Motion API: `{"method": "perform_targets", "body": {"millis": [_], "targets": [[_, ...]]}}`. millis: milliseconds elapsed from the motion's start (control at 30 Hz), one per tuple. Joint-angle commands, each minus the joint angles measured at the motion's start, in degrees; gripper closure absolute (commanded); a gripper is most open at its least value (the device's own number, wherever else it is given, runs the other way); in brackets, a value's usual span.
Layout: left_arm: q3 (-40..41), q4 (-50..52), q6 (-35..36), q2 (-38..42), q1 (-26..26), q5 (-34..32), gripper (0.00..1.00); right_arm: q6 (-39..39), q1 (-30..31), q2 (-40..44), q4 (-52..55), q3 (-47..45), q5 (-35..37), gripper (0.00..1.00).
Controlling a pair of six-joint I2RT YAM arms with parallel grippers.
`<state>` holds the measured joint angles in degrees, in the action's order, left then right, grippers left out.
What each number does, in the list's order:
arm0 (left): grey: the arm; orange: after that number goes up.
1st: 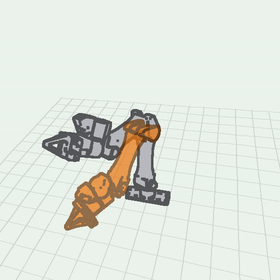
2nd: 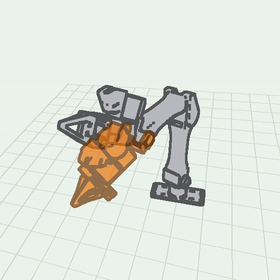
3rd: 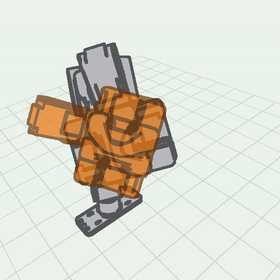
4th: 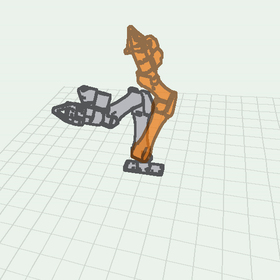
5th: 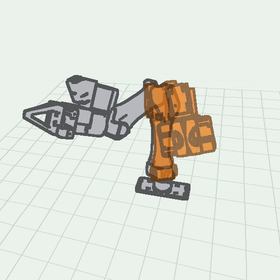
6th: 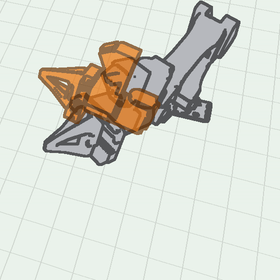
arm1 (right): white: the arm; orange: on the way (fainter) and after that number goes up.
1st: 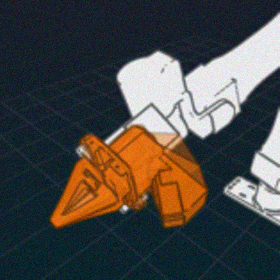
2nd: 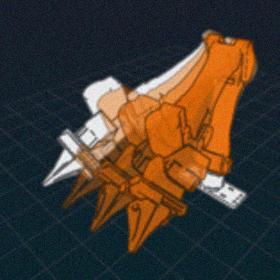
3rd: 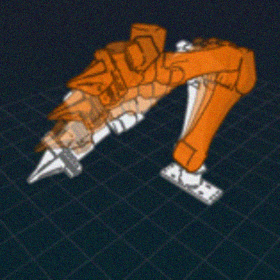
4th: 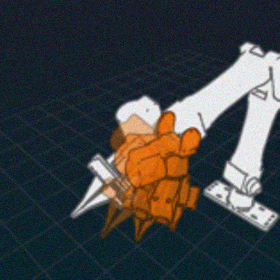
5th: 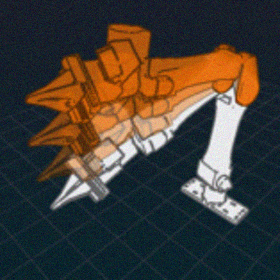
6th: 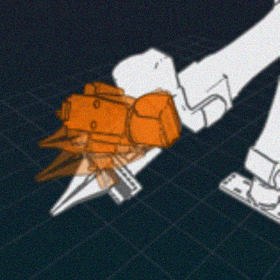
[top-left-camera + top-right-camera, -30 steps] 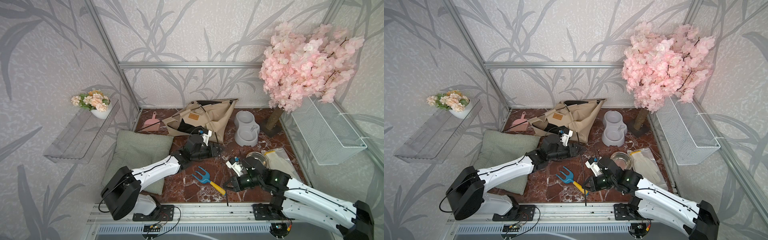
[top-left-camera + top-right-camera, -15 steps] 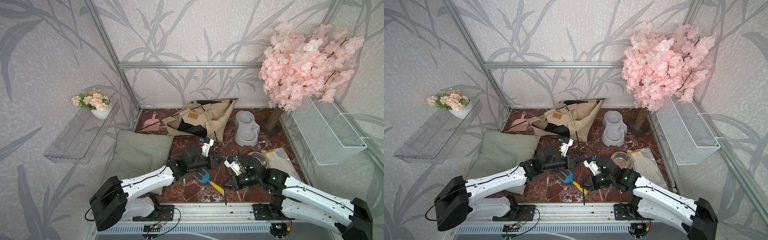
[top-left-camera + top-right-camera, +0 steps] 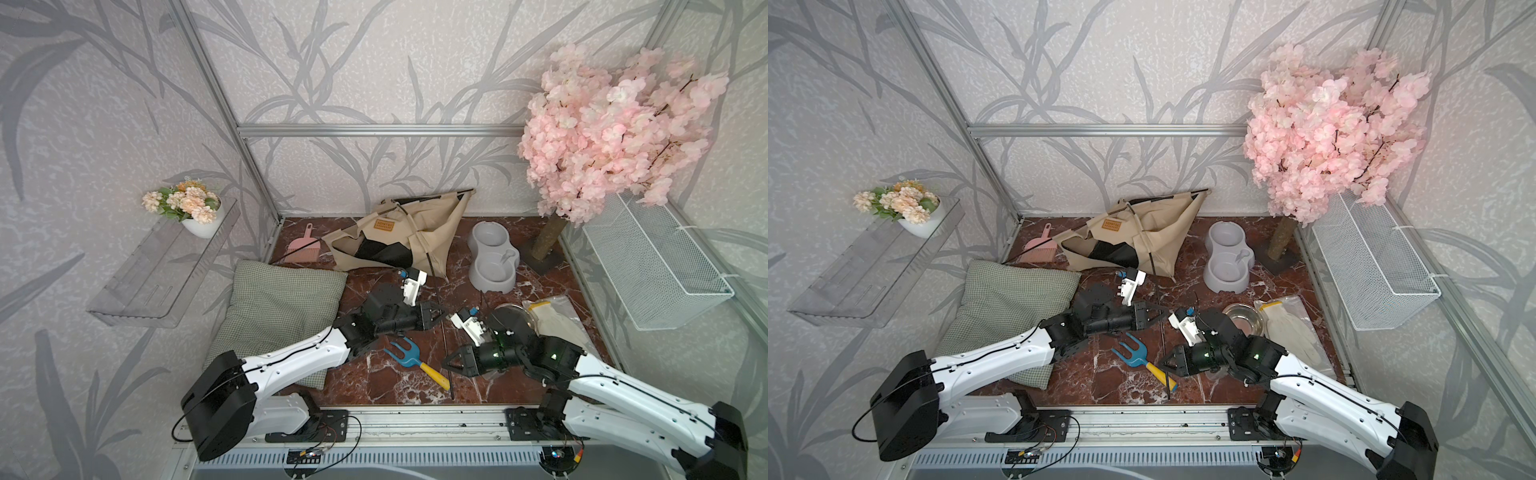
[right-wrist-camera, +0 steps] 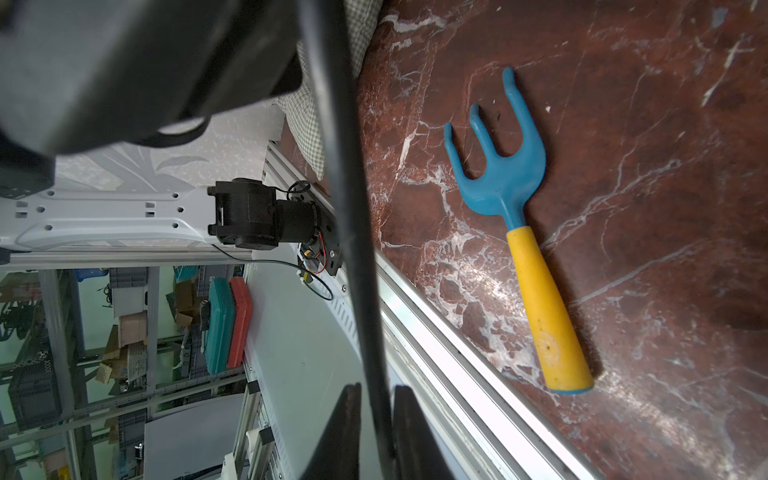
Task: Install the tent frame in the tent.
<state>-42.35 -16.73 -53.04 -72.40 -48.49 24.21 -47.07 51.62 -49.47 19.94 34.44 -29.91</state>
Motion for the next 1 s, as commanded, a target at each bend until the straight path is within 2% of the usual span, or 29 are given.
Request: {"method": "perform_targets", "body": {"millis": [0,200,433,667,967], "targets": [[-3.2,0.1,2.3,-1.5,1.3,-1.1,1.0,1.2,-0.1,-2.0,0.1,1.5,-0.6,0.79],[-6.5,2.0,4.5,-3.7,2.2,0.0,1.0,2.7,-0.1,-2.5,2.7,2.5,-0.2,0.7],[-7.5,3.1,6.1,-4.8,2.9,0.3,1.0,7.0,-2.2,-1.7,12.2,5.1,1.1,0.58],[-9.0,4.7,7.1,-5.6,3.1,0.5,1.0,6.2,-3.5,-2.5,10.1,4.7,-2.2,0.59],[-10.4,5.4,8.1,-6.6,3.6,1.3,1.0,8.9,-3.5,-5.6,11.1,6.6,-3.1,0.75]]}}
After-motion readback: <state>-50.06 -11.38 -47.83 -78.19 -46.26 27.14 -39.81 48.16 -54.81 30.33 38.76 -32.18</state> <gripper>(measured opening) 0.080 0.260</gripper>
